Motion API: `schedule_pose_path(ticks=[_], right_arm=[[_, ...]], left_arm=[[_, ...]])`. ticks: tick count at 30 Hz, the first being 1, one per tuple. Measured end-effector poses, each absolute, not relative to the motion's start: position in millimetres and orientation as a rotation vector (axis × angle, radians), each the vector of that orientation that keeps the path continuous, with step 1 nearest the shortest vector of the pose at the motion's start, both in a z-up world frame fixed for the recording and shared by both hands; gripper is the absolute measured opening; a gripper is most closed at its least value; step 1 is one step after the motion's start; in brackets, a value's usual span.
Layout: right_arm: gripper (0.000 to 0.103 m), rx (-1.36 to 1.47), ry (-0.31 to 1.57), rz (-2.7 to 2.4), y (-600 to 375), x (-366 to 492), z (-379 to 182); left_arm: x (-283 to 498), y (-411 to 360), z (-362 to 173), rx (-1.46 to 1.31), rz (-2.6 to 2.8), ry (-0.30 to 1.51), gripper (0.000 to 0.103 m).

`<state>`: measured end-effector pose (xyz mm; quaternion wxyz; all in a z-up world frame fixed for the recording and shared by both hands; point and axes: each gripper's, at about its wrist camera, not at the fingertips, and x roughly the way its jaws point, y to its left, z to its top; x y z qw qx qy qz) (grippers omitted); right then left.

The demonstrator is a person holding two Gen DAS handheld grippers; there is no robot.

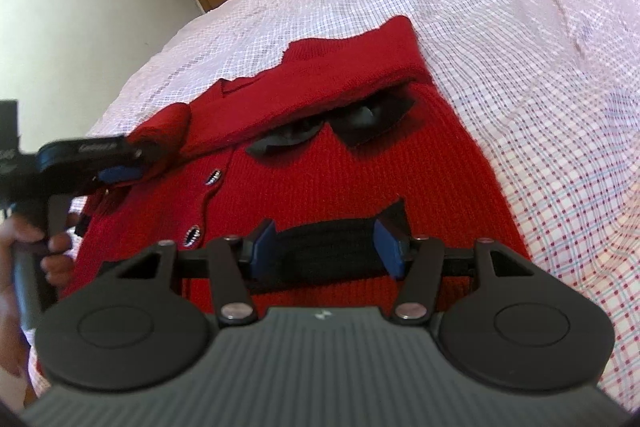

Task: Fold small clothes
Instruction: 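Release the folded side and withdraw the left gripper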

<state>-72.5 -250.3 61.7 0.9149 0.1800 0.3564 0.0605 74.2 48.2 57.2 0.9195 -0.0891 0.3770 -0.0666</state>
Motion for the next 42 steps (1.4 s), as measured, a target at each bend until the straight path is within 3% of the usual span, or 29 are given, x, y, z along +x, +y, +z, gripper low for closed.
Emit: schedule_pose_path(ticks=[20,42], right_arm=[[0.058,0.141,0.694,0.314,-163.7,-53.5,104.3],[0.057,-0.306,0.707,0.689,26.3,1.6,110.7]], left_arm=[[-25.1,154.2,80.0,-0.250,0.085,0.772,0.058],[-87.9,233.8,69.2,-0.276,0.254,0.767,0.059]])
